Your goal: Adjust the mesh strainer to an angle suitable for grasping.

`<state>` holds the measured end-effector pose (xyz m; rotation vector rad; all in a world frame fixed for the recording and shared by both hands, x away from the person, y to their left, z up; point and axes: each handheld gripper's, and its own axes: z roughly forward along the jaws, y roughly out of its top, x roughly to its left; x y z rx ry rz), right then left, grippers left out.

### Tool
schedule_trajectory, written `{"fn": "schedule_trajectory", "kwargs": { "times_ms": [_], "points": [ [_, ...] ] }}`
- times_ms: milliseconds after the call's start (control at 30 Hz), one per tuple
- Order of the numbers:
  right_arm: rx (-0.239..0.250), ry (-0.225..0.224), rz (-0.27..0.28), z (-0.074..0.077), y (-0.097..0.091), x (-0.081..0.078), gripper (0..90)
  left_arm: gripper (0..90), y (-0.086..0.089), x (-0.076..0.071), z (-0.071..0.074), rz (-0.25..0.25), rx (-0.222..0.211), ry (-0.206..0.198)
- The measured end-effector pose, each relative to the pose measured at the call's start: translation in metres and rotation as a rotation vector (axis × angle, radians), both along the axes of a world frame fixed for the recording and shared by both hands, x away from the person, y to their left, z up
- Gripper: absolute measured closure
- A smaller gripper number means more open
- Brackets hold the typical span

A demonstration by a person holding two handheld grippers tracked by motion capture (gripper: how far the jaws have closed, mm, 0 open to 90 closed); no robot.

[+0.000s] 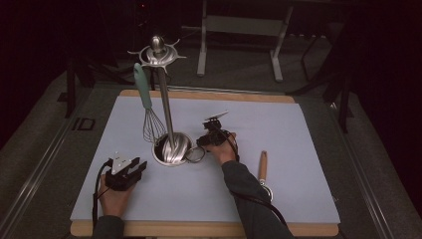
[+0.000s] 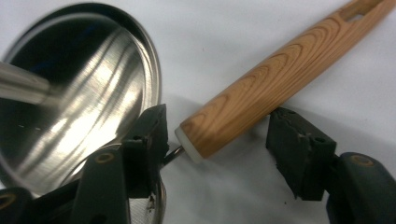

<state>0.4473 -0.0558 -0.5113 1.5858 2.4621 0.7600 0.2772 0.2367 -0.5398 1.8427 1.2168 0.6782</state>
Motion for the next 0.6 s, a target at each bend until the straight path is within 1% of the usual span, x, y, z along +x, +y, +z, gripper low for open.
{"fn": "schedule_trajectory", "kwargs": {
  "times_ms": [33,100,167,333,467,533,567,600],
  "points": [
    [-0.052,-0.019,0.02,0.0,0.004,-0.002,45.2,65.5,0.0,0.0,0.0,0.0,0.0,0.0],
    [-0.119,-0.048,0.049,0.0,0.01,-0.005,49.5,65.4,0.0,0.0,0.0,0.0,-0.001,-0.001],
    [-0.15,-0.064,0.085,0.001,0.012,-0.009,56.1,65.3,0.0,0.0,0.0,0.0,-0.002,-0.001],
    [-0.093,-0.02,0.157,0.003,0.005,-0.015,62.8,65.2,0.0,0.0,0.0,0.001,0.001,-0.001],
    [-0.083,-0.003,0.205,0.004,-0.003,-0.022,64.9,65.2,0.0,0.0,0.0,0.001,0.002,0.0],
    [-0.067,0.003,0.24,0.005,-0.011,-0.024,67.5,65.2,0.0,0.0,0.0,0.001,0.003,0.0],
    [-0.061,0.014,0.24,0.006,-0.013,-0.025,68.8,65.2,0.0,0.0,0.0,0.002,0.003,0.0],
    [-0.066,0.018,0.25,0.007,-0.017,-0.027,70.1,65.2,0.0,0.0,0.0,0.002,0.003,0.0]
  ]
}}
